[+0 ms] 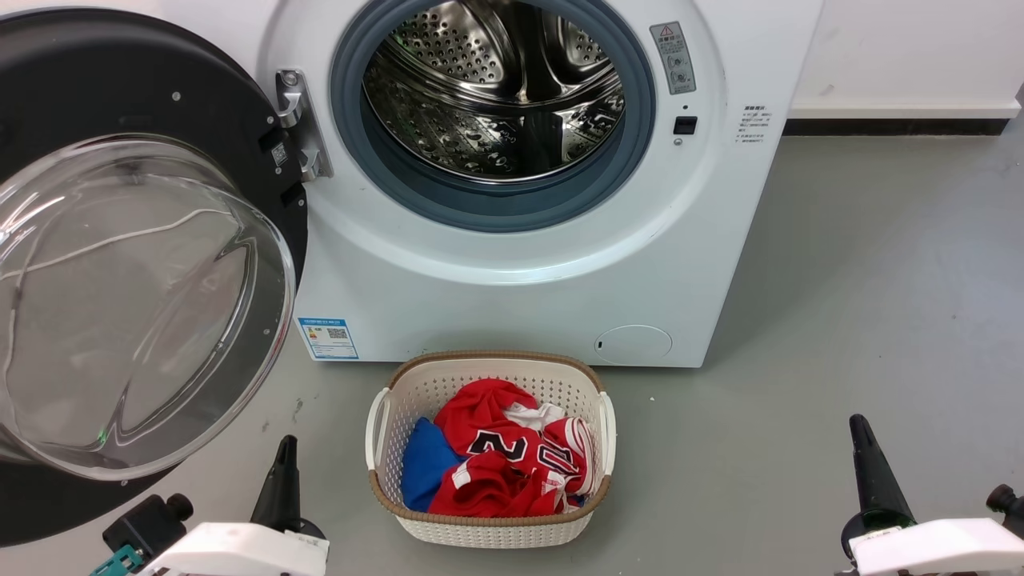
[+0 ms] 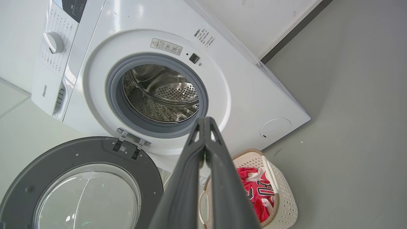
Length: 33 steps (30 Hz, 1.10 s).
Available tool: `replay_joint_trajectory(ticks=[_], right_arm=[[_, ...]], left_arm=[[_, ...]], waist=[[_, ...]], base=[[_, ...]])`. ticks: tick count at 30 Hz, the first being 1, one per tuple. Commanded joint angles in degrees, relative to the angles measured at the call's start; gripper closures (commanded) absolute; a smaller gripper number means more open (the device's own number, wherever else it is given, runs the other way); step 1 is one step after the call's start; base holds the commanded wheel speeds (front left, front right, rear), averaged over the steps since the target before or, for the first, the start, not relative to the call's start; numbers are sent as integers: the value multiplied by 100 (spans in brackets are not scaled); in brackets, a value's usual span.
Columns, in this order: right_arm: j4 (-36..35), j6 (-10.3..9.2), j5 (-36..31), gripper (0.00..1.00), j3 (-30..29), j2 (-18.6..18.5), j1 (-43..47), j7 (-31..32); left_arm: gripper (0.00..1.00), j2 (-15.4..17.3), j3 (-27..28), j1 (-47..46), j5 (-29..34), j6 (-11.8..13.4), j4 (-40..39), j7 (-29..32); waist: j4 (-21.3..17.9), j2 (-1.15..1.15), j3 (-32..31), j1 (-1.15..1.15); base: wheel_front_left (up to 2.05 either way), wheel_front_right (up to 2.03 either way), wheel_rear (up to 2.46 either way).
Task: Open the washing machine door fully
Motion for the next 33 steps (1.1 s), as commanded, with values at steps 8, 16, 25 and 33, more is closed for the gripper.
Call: replay_joint_trajectory(ticks=[8, 16, 25, 33], right_arm=[[59, 1, 649, 100, -40, -53, -248, 156], [139, 1, 1153, 100, -65, -55, -361, 284], [230, 1, 1678, 100, -96, -53, -476, 426], [300, 1, 2114, 100, -125, -49, -559, 539]], left_arm=[[100, 0, 86, -244, -686, -84, -6, 161], [100, -1, 131, -324, -1237, -111, 34, 293], [100, -2, 187, -409, -1806, -147, 77, 435], [100, -3, 234, -474, -2282, -177, 114, 545]], waist=[[-7, 0, 12, 0], [-13, 0, 24, 0], [-21, 0, 38, 0], [-27, 0, 50, 0]], base=[[0, 0, 0], [0, 0, 0], [0, 0, 0], [0, 0, 0]])
